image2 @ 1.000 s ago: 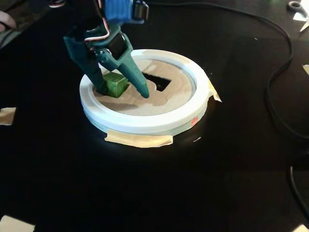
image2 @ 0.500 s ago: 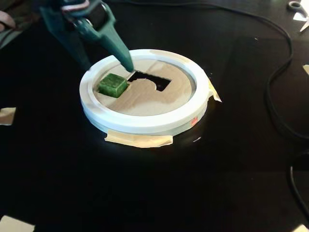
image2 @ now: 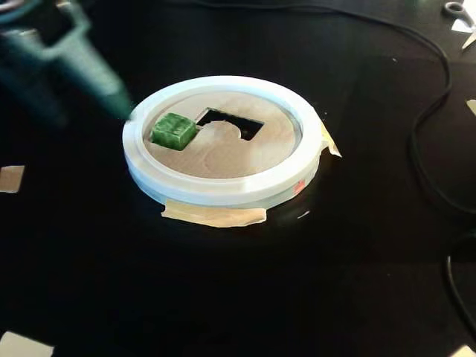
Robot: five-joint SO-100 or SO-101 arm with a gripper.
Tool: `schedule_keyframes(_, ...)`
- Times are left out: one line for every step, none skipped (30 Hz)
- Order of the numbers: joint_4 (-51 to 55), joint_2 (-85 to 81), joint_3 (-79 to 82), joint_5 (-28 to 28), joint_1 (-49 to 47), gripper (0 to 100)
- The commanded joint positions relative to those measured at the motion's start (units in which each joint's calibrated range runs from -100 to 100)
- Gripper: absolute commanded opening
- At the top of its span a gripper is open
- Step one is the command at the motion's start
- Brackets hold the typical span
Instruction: Pick up the square block and drop it in corresponding square shaped hole
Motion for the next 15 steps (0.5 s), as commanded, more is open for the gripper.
schedule_keyframes(-2.93,-20.36,10.97,1.95,10.99,84)
schedule_keyframes(-4.33,-23.58,13.70,1.95,11.61,84)
schedule_keyframes(-5.63,-26.72,16.70,1.86,12.11,84)
schedule_keyframes(-8.24,-32.36,22.26,1.56,12.61,84)
schedule_keyframes(-9.45,-35.14,25.26,1.56,12.61,84)
schedule_keyframes(-10.35,-37.65,28.00,1.51,12.61,85)
schedule_keyframes(-11.05,-40.06,30.64,1.51,12.61,85)
schedule_keyframes(-11.66,-42.39,33.19,1.56,12.61,85)
schedule_keyframes(-12.66,-46.24,37.29,1.95,12.74,85)
schedule_keyframes(-12.96,-47.68,39.20,2.05,12.74,85)
schedule_keyframes(-12.76,-49.02,41.38,2.10,12.74,85)
schedule_keyframes(-12.66,-49.74,43.39,2.10,12.74,85)
schedule_keyframes(-12.76,-50.19,45.30,2.15,12.74,85)
schedule_keyframes(-11.96,-50.28,47.30,2.44,12.74,86)
schedule_keyframes(-11.96,-50.10,47.94,2.78,12.74,86)
